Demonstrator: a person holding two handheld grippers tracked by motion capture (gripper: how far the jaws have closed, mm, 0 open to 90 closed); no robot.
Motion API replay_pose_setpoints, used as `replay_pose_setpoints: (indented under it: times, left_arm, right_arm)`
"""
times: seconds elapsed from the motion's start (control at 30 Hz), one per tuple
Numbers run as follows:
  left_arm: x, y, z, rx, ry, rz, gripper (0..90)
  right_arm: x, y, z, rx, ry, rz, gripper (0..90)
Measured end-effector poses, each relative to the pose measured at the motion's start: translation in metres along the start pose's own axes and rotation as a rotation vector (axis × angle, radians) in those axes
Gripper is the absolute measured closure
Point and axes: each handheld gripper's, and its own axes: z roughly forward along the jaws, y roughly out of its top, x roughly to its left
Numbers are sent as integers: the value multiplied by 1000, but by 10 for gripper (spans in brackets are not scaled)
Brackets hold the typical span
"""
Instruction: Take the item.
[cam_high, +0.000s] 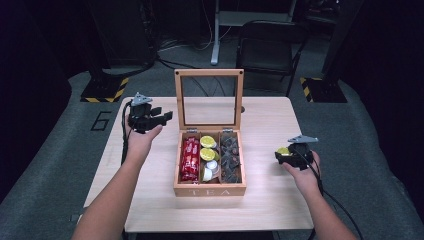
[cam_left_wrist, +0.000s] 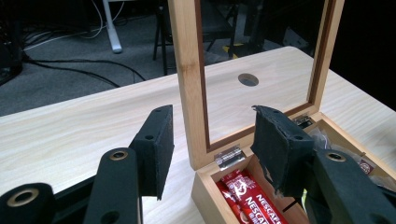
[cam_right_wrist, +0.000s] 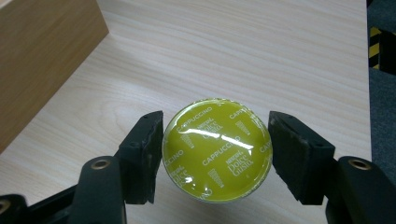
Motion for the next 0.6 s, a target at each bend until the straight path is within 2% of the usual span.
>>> replay_pose_setpoints:
  times: [0.07,0.1,0.13,0.23,0.33,0.6]
  left_arm:
    - [-1,0,1,0,-1,3,480]
    - [-1,0,1,1,-2,6,479]
    - [-1,0,1,-2,-1,2,480]
    - [-2,0,1,-2,-1,3,479]
    - [-2,0,1,-2,-1,2,479]
    - [-2,0,2,8,-9,7,479]
  right_arm:
    - [-2,-2,1,3,-4,-1,368]
    - [-1,-3,1,10,-7,15,368]
    - [-4,-4,1,12,-15,0,368]
    - [-4,-6,3,18,-23,28,368]
    - [-6,-9,4,33,-30,36,368]
    - [-8,-15,8,52,-37,33,368]
